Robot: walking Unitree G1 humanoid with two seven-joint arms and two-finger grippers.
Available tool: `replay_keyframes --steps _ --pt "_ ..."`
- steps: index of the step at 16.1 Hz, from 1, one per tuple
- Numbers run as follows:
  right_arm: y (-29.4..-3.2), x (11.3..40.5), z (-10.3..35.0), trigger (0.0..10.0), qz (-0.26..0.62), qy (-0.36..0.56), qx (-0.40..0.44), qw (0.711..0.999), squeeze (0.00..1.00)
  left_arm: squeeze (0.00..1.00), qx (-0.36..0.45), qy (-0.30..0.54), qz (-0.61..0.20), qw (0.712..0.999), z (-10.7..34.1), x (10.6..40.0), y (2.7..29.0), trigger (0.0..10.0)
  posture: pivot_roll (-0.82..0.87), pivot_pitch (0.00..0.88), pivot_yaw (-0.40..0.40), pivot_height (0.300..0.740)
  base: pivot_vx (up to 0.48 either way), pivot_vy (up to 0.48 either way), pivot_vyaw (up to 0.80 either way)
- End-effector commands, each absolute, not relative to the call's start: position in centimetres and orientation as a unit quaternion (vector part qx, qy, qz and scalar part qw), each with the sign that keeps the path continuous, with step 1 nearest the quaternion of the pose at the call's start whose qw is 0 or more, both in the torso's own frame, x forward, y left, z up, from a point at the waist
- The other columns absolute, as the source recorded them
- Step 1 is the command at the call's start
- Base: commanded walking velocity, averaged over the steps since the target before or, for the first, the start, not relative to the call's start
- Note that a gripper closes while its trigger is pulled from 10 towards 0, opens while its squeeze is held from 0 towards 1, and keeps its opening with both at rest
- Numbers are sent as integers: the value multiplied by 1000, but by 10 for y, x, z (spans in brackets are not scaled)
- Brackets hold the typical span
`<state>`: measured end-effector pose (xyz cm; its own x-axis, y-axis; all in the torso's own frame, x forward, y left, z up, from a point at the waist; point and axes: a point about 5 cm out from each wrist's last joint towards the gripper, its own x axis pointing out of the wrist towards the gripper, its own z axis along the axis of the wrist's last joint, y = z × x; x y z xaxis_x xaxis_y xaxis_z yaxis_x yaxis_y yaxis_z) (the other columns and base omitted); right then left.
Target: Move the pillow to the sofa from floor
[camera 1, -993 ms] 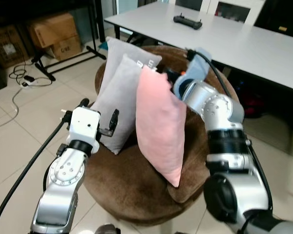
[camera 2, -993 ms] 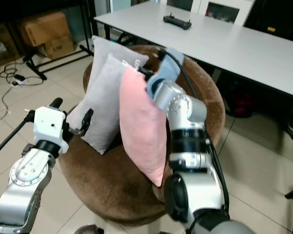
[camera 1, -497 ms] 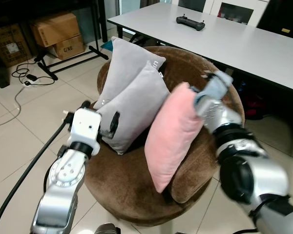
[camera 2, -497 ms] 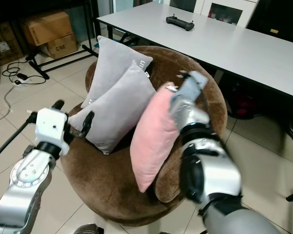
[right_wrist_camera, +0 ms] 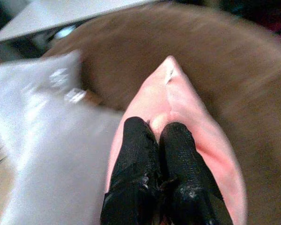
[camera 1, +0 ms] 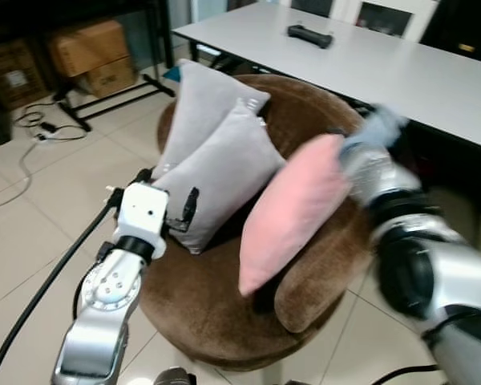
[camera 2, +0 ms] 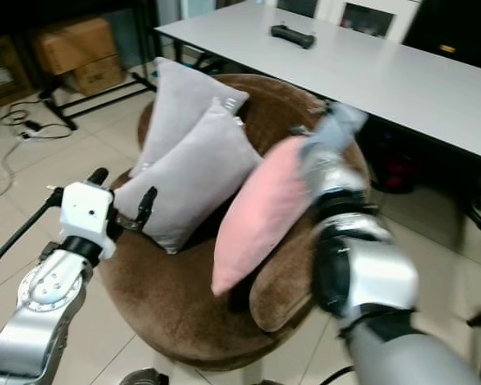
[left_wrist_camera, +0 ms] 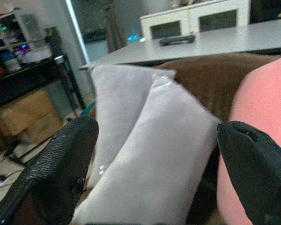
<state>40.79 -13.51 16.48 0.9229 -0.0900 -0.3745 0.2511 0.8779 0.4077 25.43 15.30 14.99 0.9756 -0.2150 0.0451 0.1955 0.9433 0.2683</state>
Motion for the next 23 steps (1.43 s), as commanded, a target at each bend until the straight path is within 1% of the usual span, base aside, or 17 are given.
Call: replay_keyframes --steps 1,2,3,4,5,7,9,12,14,16,17,19,20,21,23 --pt "-132 411 175 10000 -64 141 209 966 0 302 134 -33 -115 984 148 255 151 10000 73 0 -35 740 0 0 0" --pt "-122 408 164 10000 -41 163 227 959 0 298 129 -26 -127 983 147 254 149 10000 80 0 -40 740 0 0 0" --pt "-121 403 150 10000 -51 191 244 949 847 310 115 17 -175 978 137 246 146 10000 94 0 -50 740 0 0 0" --pt "-121 402 148 10000 -53 193 245 949 847 310 112 24 -181 977 135 245 146 10000 94 0 -50 740 0 0 0" --pt "-124 402 146 10000 -57 196 243 948 1000 318 113 49 -188 974 127 240 147 10000 102 0 -60 740 0 0 0" --pt "-131 401 144 10000 -60 194 238 950 1000 318 105 114 -182 971 108 232 157 10000 101 0 -63 740 0 0 0" --pt "-140 402 144 10000 -62 189 238 951 1000 310 103 152 -169 968 98 229 166 10000 98 0 -61 740 0 0 0" --pt "-159 402 147 10000 -78 170 230 955 1000 314 106 154 -170 967 99 230 169 10000 96 0 -62 740 0 0 0" --pt "-185 403 156 10000 -82 135 207 965 1000 306 112 140 -169 969 102 233 166 10000 98 0 -72 740 0 0 0" --pt "-195 402 167 10000 -47 93 217 971 1000 306 110 119 -159 974 105 235 163 10000 95 0 -77 740 0 0 0" --pt "-195 400 173 10000 -27 60 226 972 1000 302 107 105 -154 977 107 235 161 10000 93 0 -75 740 0 0 0" --pt "-192 379 174 10000 5 22 136 990 1000 298 99 79 -138 982 111 234 155 10000 81 0 -72 740 0 0 0" --pt "-186 358 173 10000 18 2 109 994 1000 298 98 70 -133 984 112 233 152 10000 72 0 -73 740 0 0 0" --pt "-181 343 169 10000 36 6 116 993 1000 294 104 66 -134 983 111 232 150 10000 72 0 -73 740 0 0 0" --pt "-180 324 164 10000 40 -1 86 995 1000 294 106 63 -127 984 110 231 150 10000 67 0 -74 740 0 0 -800"
